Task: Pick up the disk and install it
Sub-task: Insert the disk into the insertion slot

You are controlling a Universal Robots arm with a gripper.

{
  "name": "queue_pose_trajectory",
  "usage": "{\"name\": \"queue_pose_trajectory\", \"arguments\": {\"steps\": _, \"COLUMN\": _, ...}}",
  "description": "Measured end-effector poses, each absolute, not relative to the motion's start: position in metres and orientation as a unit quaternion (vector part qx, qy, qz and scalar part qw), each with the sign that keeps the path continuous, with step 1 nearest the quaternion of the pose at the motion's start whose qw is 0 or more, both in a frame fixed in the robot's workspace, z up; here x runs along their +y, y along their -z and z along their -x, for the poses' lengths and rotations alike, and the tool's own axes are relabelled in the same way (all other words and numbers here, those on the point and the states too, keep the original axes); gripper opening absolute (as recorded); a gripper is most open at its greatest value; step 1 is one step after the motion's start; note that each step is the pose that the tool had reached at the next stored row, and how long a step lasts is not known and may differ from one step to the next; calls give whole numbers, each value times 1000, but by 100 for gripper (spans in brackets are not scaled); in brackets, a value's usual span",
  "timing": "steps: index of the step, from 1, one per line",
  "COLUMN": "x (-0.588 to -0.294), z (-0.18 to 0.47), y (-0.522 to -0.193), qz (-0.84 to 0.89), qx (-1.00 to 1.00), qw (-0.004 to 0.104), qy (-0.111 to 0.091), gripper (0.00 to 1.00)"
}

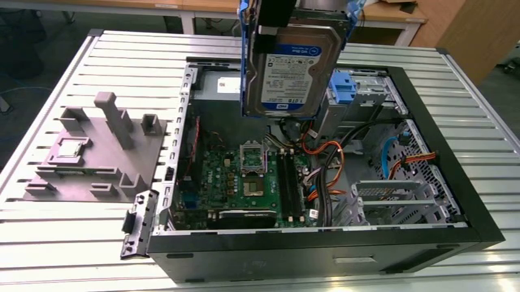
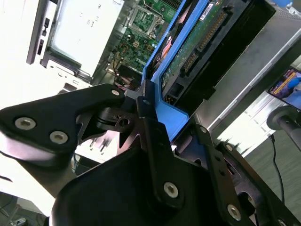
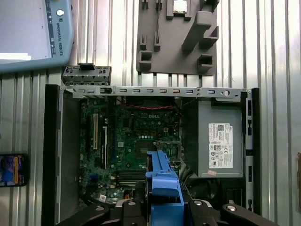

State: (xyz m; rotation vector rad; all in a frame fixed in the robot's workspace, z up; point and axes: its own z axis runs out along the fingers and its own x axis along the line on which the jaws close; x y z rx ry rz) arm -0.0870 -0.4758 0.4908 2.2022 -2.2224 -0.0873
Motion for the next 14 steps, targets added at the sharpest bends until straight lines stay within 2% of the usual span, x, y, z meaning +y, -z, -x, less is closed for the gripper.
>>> {"name": "queue_pose_trajectory", "arguments": {"steps": 14, "x": -481, "z": 75, "y": -490, "qz": -704, "qx": -710, "qw": 6, "qy": 28, "gripper": 37}}
